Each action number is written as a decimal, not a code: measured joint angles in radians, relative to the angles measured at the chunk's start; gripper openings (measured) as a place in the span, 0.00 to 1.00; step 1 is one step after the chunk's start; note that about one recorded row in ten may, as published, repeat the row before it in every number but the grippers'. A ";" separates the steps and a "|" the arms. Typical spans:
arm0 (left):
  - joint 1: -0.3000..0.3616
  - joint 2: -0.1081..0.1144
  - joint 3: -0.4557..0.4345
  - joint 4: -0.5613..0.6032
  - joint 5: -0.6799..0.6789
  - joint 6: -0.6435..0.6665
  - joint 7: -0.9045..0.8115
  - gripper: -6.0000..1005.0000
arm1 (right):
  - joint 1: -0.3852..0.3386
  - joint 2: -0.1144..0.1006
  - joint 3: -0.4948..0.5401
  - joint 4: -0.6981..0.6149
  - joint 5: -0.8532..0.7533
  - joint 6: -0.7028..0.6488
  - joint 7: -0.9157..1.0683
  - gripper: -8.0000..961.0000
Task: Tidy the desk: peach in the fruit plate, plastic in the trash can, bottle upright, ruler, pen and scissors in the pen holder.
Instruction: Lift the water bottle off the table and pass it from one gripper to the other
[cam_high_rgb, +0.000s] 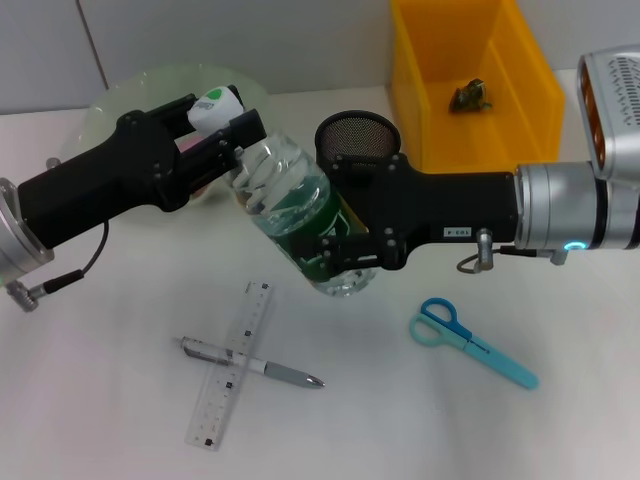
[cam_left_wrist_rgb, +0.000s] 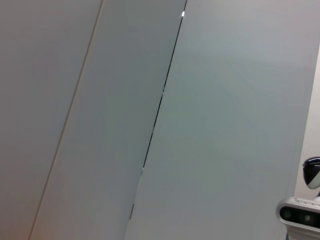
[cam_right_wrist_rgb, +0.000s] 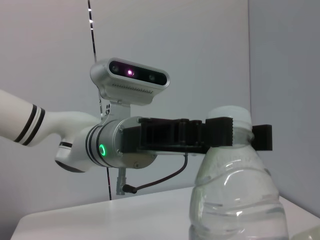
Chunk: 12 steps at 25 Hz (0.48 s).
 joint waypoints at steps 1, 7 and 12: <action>0.001 0.000 -0.002 0.000 0.000 -0.003 0.000 0.45 | -0.001 0.000 0.000 -0.002 0.000 0.000 0.000 0.80; 0.003 0.006 -0.012 0.000 0.000 -0.023 0.002 0.45 | -0.003 0.000 -0.003 -0.011 0.000 -0.001 -0.001 0.80; 0.005 0.007 -0.016 0.000 0.000 -0.033 0.002 0.45 | -0.004 0.000 -0.005 -0.019 0.000 -0.001 -0.001 0.76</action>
